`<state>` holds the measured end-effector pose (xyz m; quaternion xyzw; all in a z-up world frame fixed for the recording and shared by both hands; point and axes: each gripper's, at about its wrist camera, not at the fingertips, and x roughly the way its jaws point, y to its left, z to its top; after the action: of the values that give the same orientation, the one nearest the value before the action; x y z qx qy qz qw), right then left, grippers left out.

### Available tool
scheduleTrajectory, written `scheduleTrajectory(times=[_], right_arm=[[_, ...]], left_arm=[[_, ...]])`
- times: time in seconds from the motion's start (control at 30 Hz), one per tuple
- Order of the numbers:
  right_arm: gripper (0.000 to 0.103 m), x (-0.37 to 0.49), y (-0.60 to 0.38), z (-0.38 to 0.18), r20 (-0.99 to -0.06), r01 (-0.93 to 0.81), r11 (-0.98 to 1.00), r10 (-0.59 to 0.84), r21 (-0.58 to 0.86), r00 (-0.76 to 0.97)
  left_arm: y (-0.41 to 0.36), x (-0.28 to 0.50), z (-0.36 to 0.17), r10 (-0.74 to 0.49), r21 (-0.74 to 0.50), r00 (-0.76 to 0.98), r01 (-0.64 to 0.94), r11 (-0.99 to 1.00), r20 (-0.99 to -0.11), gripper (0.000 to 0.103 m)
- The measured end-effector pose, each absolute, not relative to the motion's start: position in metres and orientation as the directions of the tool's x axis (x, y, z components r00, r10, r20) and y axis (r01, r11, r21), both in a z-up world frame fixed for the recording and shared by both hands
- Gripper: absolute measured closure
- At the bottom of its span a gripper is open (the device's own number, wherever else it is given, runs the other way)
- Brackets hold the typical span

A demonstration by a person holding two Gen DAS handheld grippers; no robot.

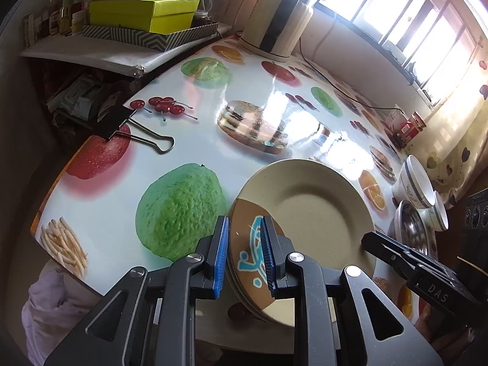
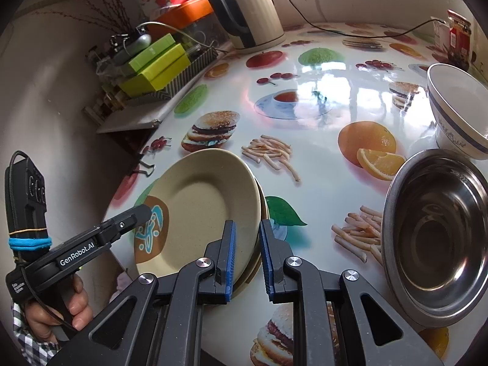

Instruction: Organize plates and bowls

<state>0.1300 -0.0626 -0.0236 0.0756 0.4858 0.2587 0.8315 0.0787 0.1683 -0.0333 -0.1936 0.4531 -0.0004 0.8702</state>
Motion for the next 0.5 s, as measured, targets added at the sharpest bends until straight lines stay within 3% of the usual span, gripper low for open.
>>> scheduleTrajectory(times=[0.13,0.33,0.4,0.5], right_arm=[[0.085,0.1292,-0.0620,-0.0236,-0.772,-0.357,0.859,0.496,0.368,0.397],[0.070,0.1270,-0.0600,-0.0227,-0.773,-0.367,0.867,0.477,0.337,0.418],[0.059,0.1267,-0.0597,-0.0228,-0.776,-0.362,0.877,0.459,0.317,0.432],[0.058,0.1253,-0.0590,-0.0236,-0.776,-0.359,0.885,0.442,0.296,0.450]], left_arm=[[0.1678,0.0786,-0.0351,-0.171,-0.329,0.592,-0.171,0.929,-0.788,0.081],[0.1649,0.0785,-0.0347,-0.151,-0.296,0.599,-0.151,0.943,-0.787,0.081],[0.1622,0.0776,-0.0339,-0.119,-0.255,0.606,-0.143,0.956,-0.787,0.081],[0.1603,0.0769,-0.0340,-0.101,-0.233,0.612,-0.138,0.963,-0.784,0.078]])
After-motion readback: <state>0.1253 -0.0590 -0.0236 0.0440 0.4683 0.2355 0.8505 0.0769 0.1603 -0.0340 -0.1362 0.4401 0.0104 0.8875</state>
